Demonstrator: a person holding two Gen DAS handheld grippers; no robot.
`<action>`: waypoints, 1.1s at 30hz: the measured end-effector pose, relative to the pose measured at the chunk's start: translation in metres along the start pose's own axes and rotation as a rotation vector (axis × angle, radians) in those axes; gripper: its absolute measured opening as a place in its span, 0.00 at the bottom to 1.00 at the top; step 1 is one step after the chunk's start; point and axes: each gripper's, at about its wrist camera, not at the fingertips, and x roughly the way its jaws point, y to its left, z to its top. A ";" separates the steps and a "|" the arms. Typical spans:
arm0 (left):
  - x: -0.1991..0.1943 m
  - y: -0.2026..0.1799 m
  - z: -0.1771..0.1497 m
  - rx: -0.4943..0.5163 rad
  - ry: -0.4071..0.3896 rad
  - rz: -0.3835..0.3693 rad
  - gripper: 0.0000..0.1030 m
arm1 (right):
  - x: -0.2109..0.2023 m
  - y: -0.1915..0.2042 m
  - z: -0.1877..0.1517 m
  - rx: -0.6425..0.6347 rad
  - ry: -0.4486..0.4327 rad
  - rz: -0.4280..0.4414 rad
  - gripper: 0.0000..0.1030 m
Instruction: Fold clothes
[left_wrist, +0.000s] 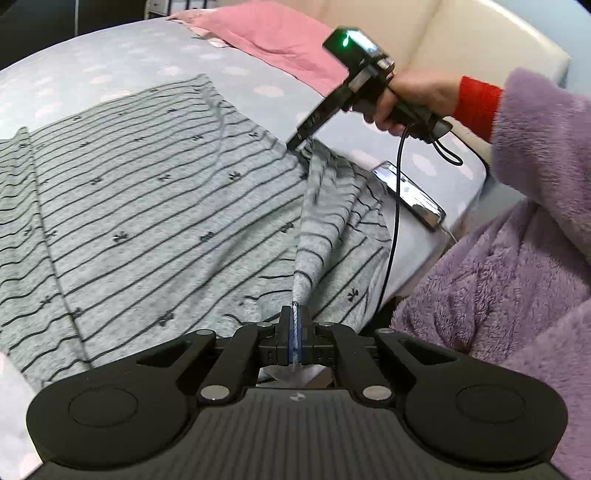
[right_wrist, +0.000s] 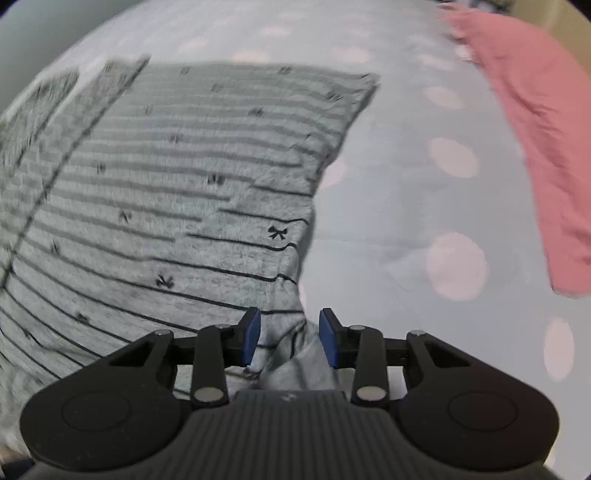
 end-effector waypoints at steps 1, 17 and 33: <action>-0.004 0.001 0.002 -0.008 -0.005 0.010 0.00 | 0.008 0.000 0.003 -0.018 0.023 -0.001 0.38; -0.101 0.022 0.112 0.161 -0.148 0.337 0.00 | 0.018 -0.054 -0.018 0.278 0.092 0.202 0.10; 0.071 0.081 0.350 0.401 -0.004 0.649 0.00 | 0.017 -0.089 -0.028 0.458 0.068 0.330 0.10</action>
